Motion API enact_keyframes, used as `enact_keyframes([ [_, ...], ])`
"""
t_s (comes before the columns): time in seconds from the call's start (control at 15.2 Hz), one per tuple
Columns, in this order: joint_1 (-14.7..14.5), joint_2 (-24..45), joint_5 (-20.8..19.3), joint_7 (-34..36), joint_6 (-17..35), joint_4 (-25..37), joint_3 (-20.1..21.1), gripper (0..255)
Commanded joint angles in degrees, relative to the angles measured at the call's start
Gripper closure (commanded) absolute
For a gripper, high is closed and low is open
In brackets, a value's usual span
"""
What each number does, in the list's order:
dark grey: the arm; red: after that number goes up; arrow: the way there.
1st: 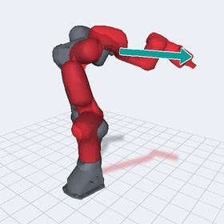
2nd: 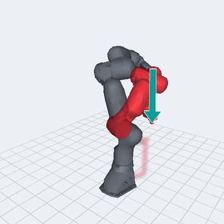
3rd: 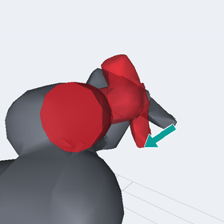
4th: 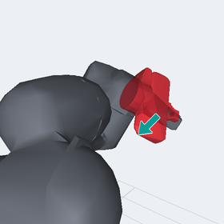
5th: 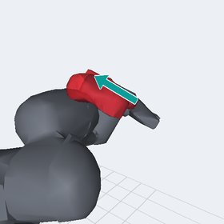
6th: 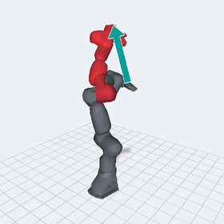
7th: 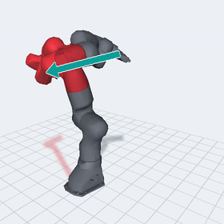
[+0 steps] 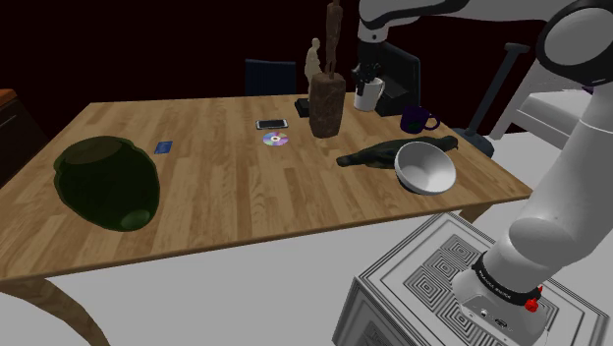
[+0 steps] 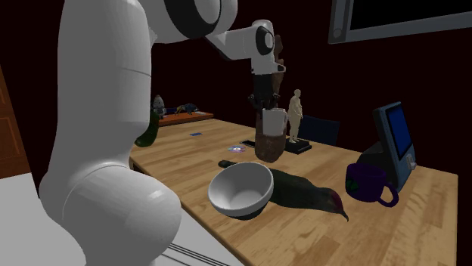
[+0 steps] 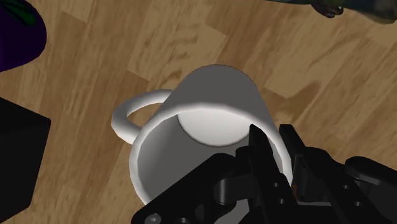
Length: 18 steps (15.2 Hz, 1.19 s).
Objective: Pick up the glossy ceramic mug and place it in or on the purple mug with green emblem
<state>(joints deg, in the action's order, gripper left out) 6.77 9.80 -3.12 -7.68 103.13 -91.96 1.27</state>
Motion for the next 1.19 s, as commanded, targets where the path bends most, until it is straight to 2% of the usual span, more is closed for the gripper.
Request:
enact_keyframes([
  [0.0,1.5,0.0,0.2,-2.6,0.0,0.2,-1.0,255],
  [0.59,8.4,0.8,1.5,-14.3,-0.7,2.2,-5.7,255],
  [1.12,14.8,5.5,3.2,-24.6,-2.9,9.3,-9.4,255],
])
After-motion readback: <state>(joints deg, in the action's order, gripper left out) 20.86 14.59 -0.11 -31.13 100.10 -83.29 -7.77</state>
